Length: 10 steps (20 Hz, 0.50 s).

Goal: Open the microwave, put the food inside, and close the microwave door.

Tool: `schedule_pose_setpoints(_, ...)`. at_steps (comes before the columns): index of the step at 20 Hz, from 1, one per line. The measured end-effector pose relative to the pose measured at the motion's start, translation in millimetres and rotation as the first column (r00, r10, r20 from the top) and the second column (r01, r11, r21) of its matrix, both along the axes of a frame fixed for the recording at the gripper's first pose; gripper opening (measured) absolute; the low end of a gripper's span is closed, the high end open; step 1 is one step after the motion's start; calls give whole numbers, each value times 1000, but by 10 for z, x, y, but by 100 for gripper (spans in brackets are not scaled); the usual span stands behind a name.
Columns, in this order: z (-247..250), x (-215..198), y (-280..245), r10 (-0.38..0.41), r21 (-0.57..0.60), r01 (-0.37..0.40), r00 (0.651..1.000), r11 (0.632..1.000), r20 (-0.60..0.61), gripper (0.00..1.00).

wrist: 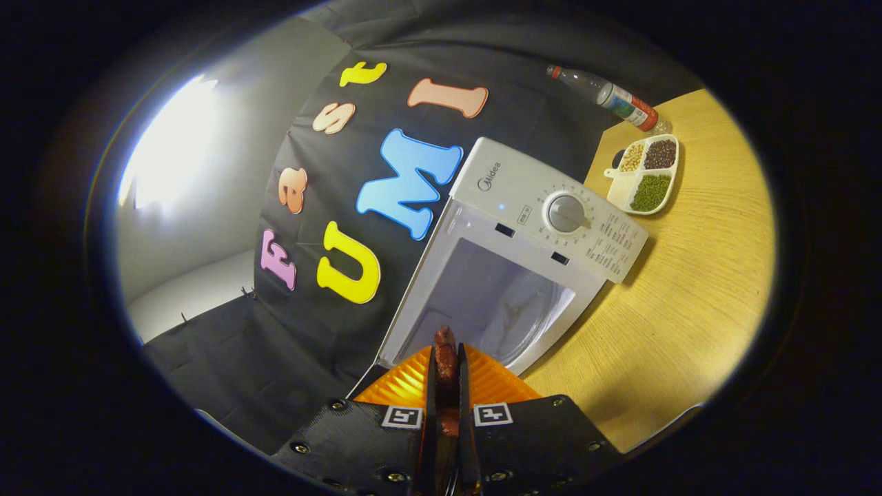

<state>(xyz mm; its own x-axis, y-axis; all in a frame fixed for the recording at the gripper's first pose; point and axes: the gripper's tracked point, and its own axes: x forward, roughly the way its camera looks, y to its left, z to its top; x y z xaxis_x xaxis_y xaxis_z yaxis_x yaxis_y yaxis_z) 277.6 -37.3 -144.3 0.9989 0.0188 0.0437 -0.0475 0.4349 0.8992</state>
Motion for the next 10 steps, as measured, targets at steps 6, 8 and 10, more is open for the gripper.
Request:
schedule_pose_setpoints(6,-148,762,122,-109,-80,106,993,991,-34,13)
schedule_pose_setpoints(8,-260,939,16,-158,-70,153,986,986,-59,13)
schedule_pose_setpoints(10,-291,1091,-39,-189,-41,186,980,982,-70,13)
